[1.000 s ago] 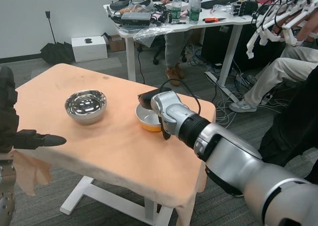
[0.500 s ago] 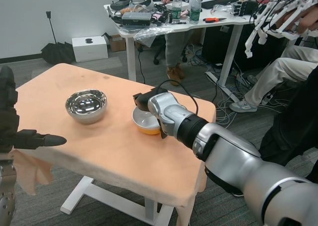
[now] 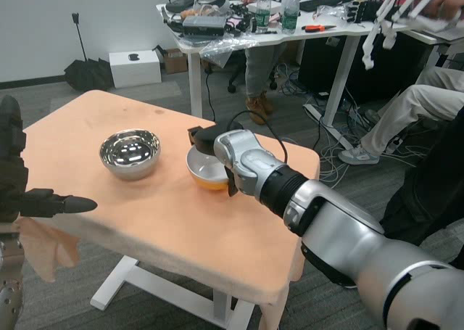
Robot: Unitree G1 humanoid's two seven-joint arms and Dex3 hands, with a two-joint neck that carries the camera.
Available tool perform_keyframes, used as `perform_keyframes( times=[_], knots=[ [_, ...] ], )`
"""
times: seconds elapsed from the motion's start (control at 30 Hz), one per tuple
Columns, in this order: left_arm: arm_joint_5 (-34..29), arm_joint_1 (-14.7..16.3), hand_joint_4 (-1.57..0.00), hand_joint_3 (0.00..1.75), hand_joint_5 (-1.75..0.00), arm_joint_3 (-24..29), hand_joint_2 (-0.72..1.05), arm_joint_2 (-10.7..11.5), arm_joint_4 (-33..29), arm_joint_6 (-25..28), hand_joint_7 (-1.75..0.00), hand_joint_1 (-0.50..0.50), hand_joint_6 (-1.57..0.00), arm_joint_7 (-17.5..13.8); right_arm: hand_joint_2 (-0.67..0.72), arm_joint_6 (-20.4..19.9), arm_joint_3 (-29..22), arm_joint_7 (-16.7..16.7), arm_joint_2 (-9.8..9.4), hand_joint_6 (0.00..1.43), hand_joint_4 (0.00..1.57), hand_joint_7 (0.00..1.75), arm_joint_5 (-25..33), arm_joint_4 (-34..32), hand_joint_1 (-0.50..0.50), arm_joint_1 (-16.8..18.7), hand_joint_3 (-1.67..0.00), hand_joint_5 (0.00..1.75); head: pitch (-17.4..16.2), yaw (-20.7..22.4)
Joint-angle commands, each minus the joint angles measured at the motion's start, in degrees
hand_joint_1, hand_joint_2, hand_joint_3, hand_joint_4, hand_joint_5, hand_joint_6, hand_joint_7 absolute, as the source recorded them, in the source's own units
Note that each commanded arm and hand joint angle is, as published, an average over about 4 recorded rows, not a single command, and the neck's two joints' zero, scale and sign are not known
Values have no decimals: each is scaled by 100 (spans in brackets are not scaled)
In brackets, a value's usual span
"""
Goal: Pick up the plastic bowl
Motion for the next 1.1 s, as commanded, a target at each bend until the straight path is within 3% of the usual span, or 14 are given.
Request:
perform_keyframes(
  times=[0.03, 0.33, 0.7, 1.03, 1.1],
  knots=[
    [-17, 32, 0, 2, 0, 12, -10, 28, 55, -56, 0, -50, 0, -2, -54, 19, -223, -47, -150, 108, 117, 168, -1, -410, -50, 212, -159, 165, 0, 0],
    [-17, 32, 0, 0, 0, 17, -10, 28, 55, -51, 0, -50, 0, -2, -60, 155, -680, -39, -453, 110, 114, 168, -10, -1882, -50, 721, -159, 162, 0, 0],
    [-10, 24, 0, 0, 0, -14, -10, 37, 64, -42, 0, -50, 0, -2, -60, 553, -801, 54, -1017, 108, 114, 168, 41, -3770, -50, 1218, -159, 155, 96, -12],
    [-12, 39, 0, 0, 0, 25, -10, 37, 55, -51, 0, -50, 0, -2, -60, 922, -1236, 133, -1257, 106, 114, 164, -155, -4811, -50, 1743, -159, 155, 96, -12],
    [-10, 39, 0, 4, 0, 28, -10, 37, 58, -51, 0, -50, 0, -5, -60, 955, -1278, 148, -1286, 106, 113, 166, -203, -4947, -50, 1811, -159, 155, 470, -64]
  ],
)
